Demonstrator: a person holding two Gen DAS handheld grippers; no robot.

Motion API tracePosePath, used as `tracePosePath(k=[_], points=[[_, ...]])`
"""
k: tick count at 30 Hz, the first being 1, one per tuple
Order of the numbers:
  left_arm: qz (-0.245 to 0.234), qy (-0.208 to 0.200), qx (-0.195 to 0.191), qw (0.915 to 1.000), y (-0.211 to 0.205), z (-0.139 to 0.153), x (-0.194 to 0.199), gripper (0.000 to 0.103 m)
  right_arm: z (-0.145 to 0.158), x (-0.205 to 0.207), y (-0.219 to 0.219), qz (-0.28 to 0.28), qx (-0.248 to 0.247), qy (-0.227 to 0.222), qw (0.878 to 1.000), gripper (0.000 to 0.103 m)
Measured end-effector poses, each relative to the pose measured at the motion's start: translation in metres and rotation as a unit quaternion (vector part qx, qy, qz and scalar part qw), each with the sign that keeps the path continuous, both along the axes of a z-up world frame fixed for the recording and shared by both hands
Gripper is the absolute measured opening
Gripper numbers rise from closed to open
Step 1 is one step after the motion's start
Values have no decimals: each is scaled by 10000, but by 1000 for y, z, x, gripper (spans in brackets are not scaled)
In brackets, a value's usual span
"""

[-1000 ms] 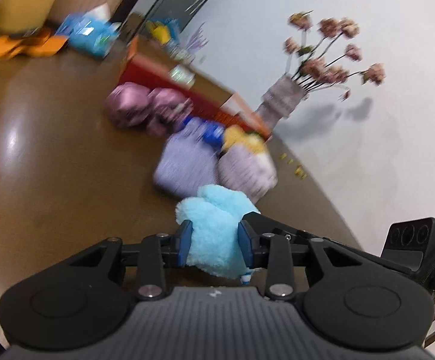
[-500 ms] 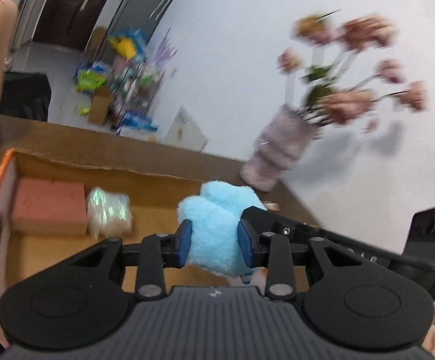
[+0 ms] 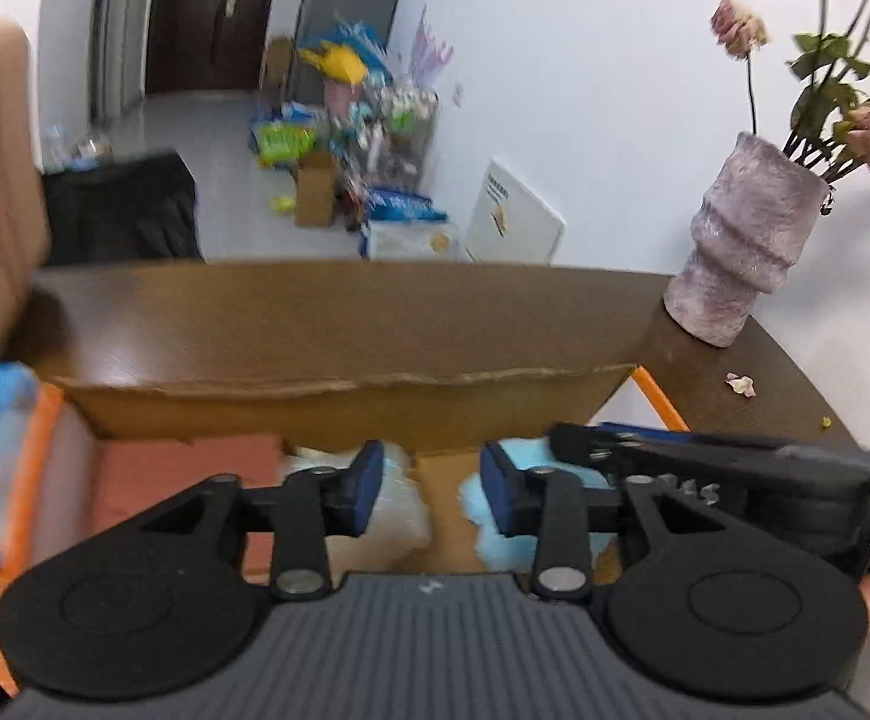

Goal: Organize soft objects
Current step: 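Carry the light-blue plush with the left tool into the box and release, then return the left tool to the pile and grasp the lavender sachet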

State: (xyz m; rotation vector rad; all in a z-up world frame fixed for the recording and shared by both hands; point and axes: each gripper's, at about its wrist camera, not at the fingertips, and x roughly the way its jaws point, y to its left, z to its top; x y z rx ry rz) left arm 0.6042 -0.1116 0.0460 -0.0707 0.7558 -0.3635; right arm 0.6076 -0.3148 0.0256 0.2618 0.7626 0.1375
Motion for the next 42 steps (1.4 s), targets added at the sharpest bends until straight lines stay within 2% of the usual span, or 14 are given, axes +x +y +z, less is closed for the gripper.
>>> tracePosePath(k=[2,4,5,7,9,10,12,14,16,21,24,29,37,42], points=[[30,-193,170,9997,10,20,-17,45,20,-12,-2,74,-162,-113,9998,30],[108,-375,335,9987,20,43,-32,55,45,-32,-3,138,-351,-283,9989,35],[149,-492,420,9978,27,54,-44,58,59,-45,-3,151,-477,-403,9979,41],[212,-746,616,9951,42,75,-67,77,86,-71,-3,173,-776,-675,9945,52],[301,-1066,760,9909,56,93,-92,87,109,-104,-5,169,-1121,-1005,9885,67],[406,-1293,782,9877,67,102,-109,92,120,-122,-7,134,-1312,-1226,9837,73],[545,-1670,776,9814,83,115,-137,97,136,-158,-12,32,-1540,-1716,9731,94],[603,-2082,874,9723,94,127,-165,102,146,-187,-17,-13,-1660,-2090,9637,95],[679,-2299,1000,9657,97,134,-185,103,155,-204,-17,-105,-1687,-2152,9618,95],[748,-2478,930,9614,101,145,-221,103,170,-242,-12,-192,-1459,-2296,9621,95],[877,-2642,1049,9547,110,140,-247,103,168,-265,-8,-190,-1452,-2447,9585,95],[1336,-2595,1170,9493,123,92,-312,103,128,-335,0,-16,-1315,-2675,9545,98],[1231,-2420,738,9596,130,17,-421,103,38,-451,42,512,-1224,-2774,9516,100],[1188,-2012,758,9694,132,-11,-457,103,-3,-499,60,723,-638,-2450,9647,100]])
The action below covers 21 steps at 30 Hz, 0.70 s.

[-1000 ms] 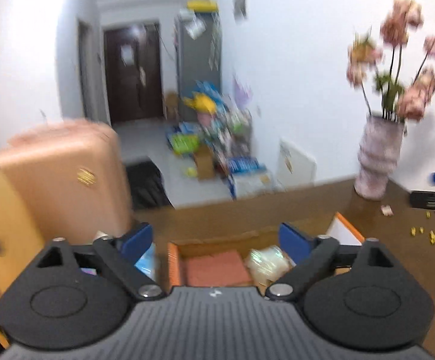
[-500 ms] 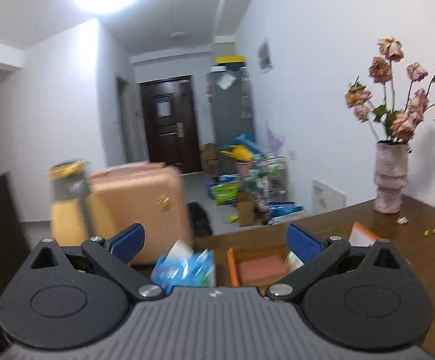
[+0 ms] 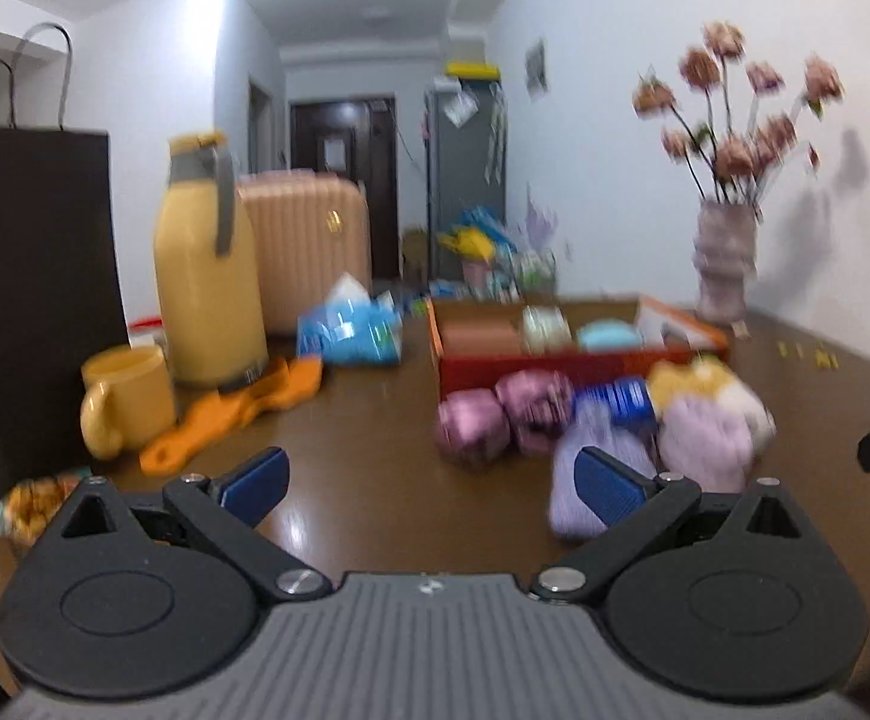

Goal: Organize soft objects
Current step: 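Return the left tool to the pile and grasp the lavender sachet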

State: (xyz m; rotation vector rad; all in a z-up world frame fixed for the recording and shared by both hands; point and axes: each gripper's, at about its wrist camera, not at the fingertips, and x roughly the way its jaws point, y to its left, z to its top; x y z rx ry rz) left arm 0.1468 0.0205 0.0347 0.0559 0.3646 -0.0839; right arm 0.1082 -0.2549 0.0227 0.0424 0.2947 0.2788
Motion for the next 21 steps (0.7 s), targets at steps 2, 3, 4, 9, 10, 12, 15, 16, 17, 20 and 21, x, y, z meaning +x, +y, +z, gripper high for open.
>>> tracePosePath(k=[2,3,4,9,10,12,15,16,17,20,21], points=[[-58,72,28,10000,-2,-3,0,103,-6,-2,1,56,184,167,9997,100],[-64,102,30,9999,-4,-3,3,103,-7,-2,2,63,174,161,9997,100],[-65,131,31,9999,-5,-4,8,103,-6,0,3,5,112,133,9998,100],[-116,305,-82,9994,-12,-11,28,103,-3,13,4,-10,283,119,9995,92],[-175,390,-148,9990,-14,-14,32,103,-5,19,4,32,375,208,9991,89],[-331,580,-284,9974,-17,-21,42,103,-12,30,7,70,467,403,9981,84],[-761,691,-472,9936,-25,-29,53,96,-18,52,12,134,462,684,9965,60],[-868,728,-505,9923,-29,-31,58,86,-19,59,15,180,477,765,9958,55],[-914,770,-516,9915,-31,-33,66,82,-22,66,17,212,494,842,9950,51],[-923,1002,-554,9891,-34,-42,95,69,-30,83,25,203,487,1020,9934,51],[-895,1115,-581,9880,-34,-45,103,65,-32,87,27,173,483,1049,9932,51]])
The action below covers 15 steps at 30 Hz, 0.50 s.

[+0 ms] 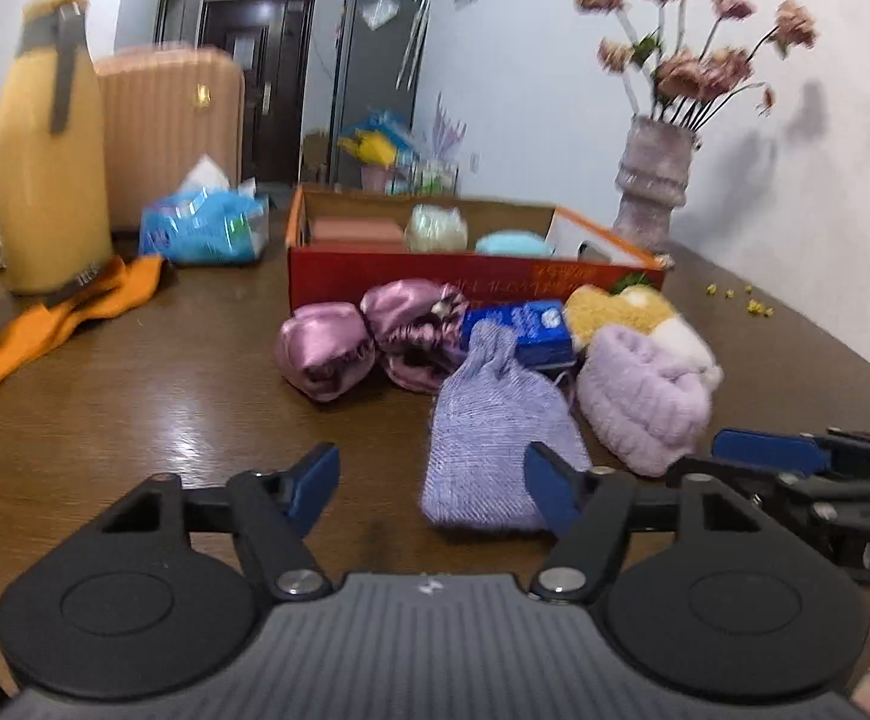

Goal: Organize soft objects
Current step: 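Return the left tool to the pile and grasp the lavender sachet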

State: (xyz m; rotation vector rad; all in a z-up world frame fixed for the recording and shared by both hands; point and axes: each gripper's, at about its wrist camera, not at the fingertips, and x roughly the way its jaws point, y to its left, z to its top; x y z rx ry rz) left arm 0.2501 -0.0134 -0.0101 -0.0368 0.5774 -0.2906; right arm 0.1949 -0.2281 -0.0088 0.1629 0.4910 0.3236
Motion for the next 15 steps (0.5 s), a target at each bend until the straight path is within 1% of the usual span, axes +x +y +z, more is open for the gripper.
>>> tracePosePath(k=[2,3,4,5,6,9,10,12,13,14,15], points=[[-81,379,-252,9989,1,-7,18,56,-3,7,1,-38,7,64,10000,51],[-156,582,-399,9974,2,-11,24,34,-4,9,0,-57,11,80,10000,51],[-251,776,-568,9950,4,-15,28,15,-5,10,-1,-83,5,104,9999,51],[-337,908,-662,9931,4,-18,29,9,-6,11,-2,-106,-2,115,9999,51],[-483,936,-719,9918,6,-19,26,6,-6,11,-3,-122,0,118,9999,51],[-883,896,-860,9883,13,-16,8,6,-4,8,-7,-118,56,80,9999,51],[-1064,860,-870,9868,17,-14,-1,6,-3,7,-7,-83,70,37,9999,52],[-1216,757,-779,9866,28,-10,-14,7,0,4,-6,8,103,-37,9999,52],[-1015,700,-623,9904,36,-7,-18,10,1,2,-5,71,112,-71,9999,52],[-648,638,-431,9949,42,-5,-18,15,1,1,-2,124,99,-85,9998,52],[-49,523,-169,9985,52,-3,-17,34,1,1,1,157,80,-83,9998,52]])
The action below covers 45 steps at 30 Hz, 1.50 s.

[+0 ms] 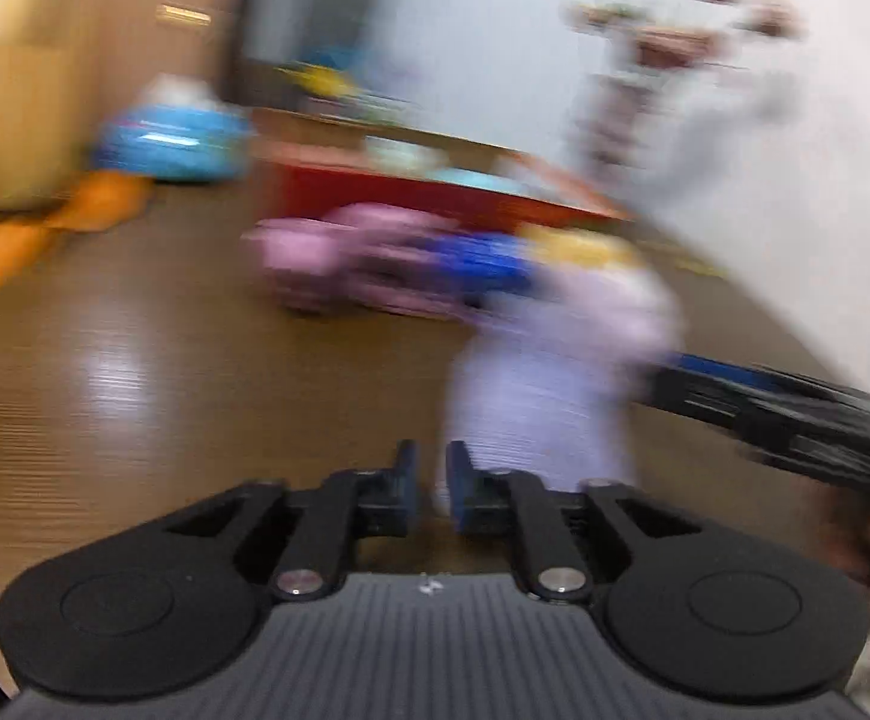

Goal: Organize soft objects
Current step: 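Return the left tool to the pile and grasp the lavender sachet, then close the left tool on the lavender drawstring sachet and lift it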

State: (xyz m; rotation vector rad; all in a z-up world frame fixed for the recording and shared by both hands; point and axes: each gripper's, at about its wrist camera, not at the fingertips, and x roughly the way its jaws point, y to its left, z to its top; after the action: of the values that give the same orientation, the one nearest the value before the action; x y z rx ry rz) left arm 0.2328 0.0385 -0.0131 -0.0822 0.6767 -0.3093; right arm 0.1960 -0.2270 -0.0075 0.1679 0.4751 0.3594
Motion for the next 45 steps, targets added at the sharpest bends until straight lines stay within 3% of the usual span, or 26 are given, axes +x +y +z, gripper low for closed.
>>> tracePosePath(k=[1,3,6,10,13,16,21,24,27,32,35,36,37,38,41,45], points=[[429,-99,73,9990,10,1,2,44,-1,1,3,31,-13,12,10000,52],[818,-36,-171,9965,22,2,4,43,-2,3,9,84,9,72,9999,52],[421,159,-902,9949,25,1,-6,45,-2,3,19,244,-46,88,9997,52],[253,425,-1224,9913,16,-7,-12,48,-3,9,25,188,-136,85,9997,52],[73,602,-1241,9904,2,-13,-15,48,-12,27,24,95,-124,440,9989,48],[-19,561,-1198,9912,-3,-14,-18,48,-16,32,22,181,358,757,9963,37],[310,508,-1276,9900,6,-17,-14,40,-20,11,32,480,611,928,9927,28],[494,521,-1304,9889,14,-16,-9,39,-12,-2,27,431,578,604,9956,28],[412,508,-1412,9878,19,-15,-6,39,-5,0,20,3,276,360,9990,33],[278,481,-1482,9874,10,-15,-5,41,-14,22,17,-2,289,469,9985,51],[263,476,-1460,9878,7,-18,-6,40,-24,36,17,119,484,647,9967,50],[269,437,-1447,9881,6,-19,-7,35,-28,40,16,159,579,773,9952,46],[266,368,-1414,9889,5,-18,-8,21,-30,42,18,168,623,825,9945,43],[171,275,-1372,9900,3,-18,-10,13,-30,42,17,164,621,837,9944,36],[-14,101,-1206,9926,-3,-13,-16,7,-31,39,17,111,587,918,9940,31],[-208,13,-1100,9937,-11,-7,-21,5,-24,22,21,13,230,801,9965,27]])
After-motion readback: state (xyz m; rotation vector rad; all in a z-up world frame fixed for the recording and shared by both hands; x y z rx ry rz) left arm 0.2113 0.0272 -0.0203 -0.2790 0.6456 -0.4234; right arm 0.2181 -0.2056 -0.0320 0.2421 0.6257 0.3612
